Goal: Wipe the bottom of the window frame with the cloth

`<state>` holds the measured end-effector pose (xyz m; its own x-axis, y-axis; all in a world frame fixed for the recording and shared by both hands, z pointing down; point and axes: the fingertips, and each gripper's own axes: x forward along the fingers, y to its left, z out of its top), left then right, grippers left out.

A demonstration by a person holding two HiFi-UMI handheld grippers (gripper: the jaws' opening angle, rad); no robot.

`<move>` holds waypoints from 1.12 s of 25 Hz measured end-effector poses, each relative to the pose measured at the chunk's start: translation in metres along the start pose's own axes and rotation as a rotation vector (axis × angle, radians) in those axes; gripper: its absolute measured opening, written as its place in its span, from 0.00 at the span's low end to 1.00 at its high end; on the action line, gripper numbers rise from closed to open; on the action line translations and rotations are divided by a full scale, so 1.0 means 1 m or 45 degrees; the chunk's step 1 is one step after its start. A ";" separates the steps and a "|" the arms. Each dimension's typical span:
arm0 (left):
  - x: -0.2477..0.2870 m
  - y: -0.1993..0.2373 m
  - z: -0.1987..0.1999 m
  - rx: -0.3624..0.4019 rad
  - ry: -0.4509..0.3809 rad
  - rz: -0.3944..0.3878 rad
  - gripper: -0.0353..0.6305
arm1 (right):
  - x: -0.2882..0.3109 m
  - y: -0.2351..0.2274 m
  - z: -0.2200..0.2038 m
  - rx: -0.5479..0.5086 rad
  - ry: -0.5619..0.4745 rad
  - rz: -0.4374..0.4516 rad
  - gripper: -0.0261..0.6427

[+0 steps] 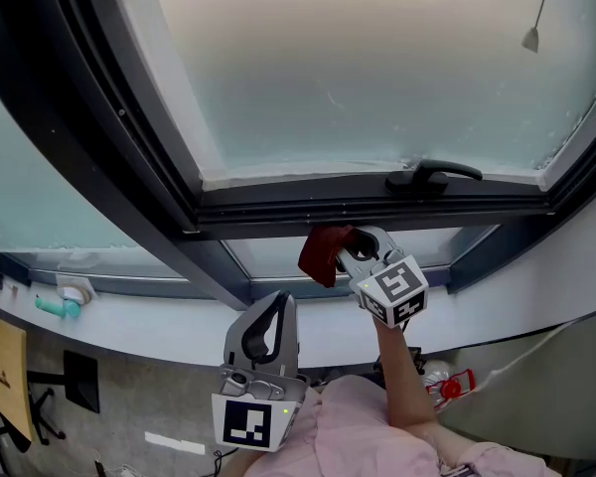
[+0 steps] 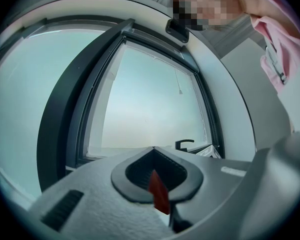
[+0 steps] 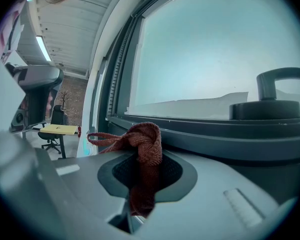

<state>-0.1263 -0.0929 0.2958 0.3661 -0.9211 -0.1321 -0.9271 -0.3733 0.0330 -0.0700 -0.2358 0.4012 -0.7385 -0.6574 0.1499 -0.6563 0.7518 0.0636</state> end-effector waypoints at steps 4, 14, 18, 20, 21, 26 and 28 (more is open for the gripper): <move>0.002 -0.003 0.001 -0.019 -0.006 0.007 0.04 | -0.004 -0.004 -0.001 0.005 -0.003 -0.004 0.14; 0.008 -0.015 -0.001 -0.006 0.002 -0.003 0.04 | -0.013 -0.012 -0.001 -0.003 -0.006 -0.007 0.14; 0.009 -0.018 -0.002 0.036 0.000 -0.013 0.04 | -0.014 -0.013 -0.002 -0.006 -0.006 0.008 0.14; 0.010 -0.020 -0.003 0.068 0.005 -0.026 0.04 | -0.015 -0.015 -0.002 -0.003 -0.008 0.012 0.14; 0.011 -0.021 -0.003 0.068 -0.002 -0.028 0.04 | -0.016 -0.016 -0.002 -0.002 -0.009 0.014 0.14; 0.016 -0.027 -0.006 0.045 0.013 -0.031 0.04 | -0.021 -0.022 -0.003 -0.001 -0.014 0.012 0.14; 0.018 -0.029 -0.005 0.006 0.007 -0.015 0.04 | -0.024 -0.025 -0.004 0.002 -0.016 0.007 0.14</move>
<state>-0.0924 -0.0988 0.2972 0.3772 -0.9174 -0.1269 -0.9232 -0.3833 0.0265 -0.0355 -0.2381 0.4000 -0.7439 -0.6539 0.1375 -0.6525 0.7553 0.0613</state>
